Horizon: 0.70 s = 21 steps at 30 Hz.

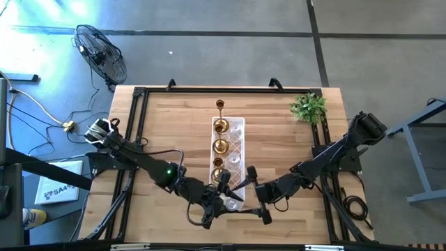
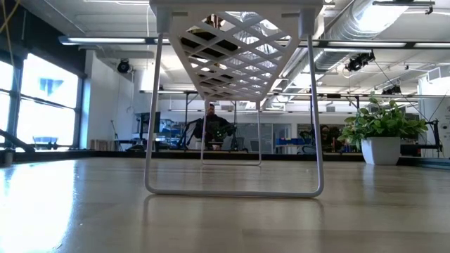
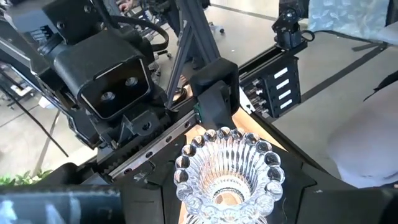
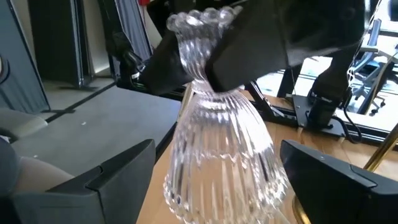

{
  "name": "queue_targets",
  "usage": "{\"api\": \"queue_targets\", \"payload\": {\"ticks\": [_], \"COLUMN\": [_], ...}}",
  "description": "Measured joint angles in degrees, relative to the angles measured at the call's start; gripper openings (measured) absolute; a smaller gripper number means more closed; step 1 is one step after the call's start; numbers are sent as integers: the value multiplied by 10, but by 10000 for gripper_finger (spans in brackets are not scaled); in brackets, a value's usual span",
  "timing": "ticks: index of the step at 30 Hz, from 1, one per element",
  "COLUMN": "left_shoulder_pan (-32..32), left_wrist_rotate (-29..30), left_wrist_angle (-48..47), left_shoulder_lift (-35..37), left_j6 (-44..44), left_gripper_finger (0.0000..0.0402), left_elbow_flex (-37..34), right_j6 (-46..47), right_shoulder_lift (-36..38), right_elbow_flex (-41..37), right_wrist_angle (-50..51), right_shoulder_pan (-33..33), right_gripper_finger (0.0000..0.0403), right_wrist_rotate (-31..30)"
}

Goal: Pick & Place candle stick holders
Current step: Put the transparent candle holder on the shelf aligned with the other transparent candle holders

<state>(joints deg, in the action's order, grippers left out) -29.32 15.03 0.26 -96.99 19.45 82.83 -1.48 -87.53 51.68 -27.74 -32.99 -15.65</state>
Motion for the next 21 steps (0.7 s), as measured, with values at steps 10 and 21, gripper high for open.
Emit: {"api": "queue_targets", "payload": {"ticks": [10, 21], "left_shoulder_pan": [28, 38], "left_wrist_rotate": [-51, -71], "left_wrist_angle": [9, 39], "left_shoulder_lift": [0, -12], "left_j6": [-2, 16], "left_gripper_finger": [153, 153], "left_elbow_flex": [0, 1], "right_j6": [-1, 1], "right_shoulder_lift": [0, 1], "right_elbow_flex": [0, 0], "right_wrist_angle": [0, 0], "right_shoulder_pan": [1, 19], "right_gripper_finger": [339, 338], "right_wrist_rotate": [-5, 17]}}
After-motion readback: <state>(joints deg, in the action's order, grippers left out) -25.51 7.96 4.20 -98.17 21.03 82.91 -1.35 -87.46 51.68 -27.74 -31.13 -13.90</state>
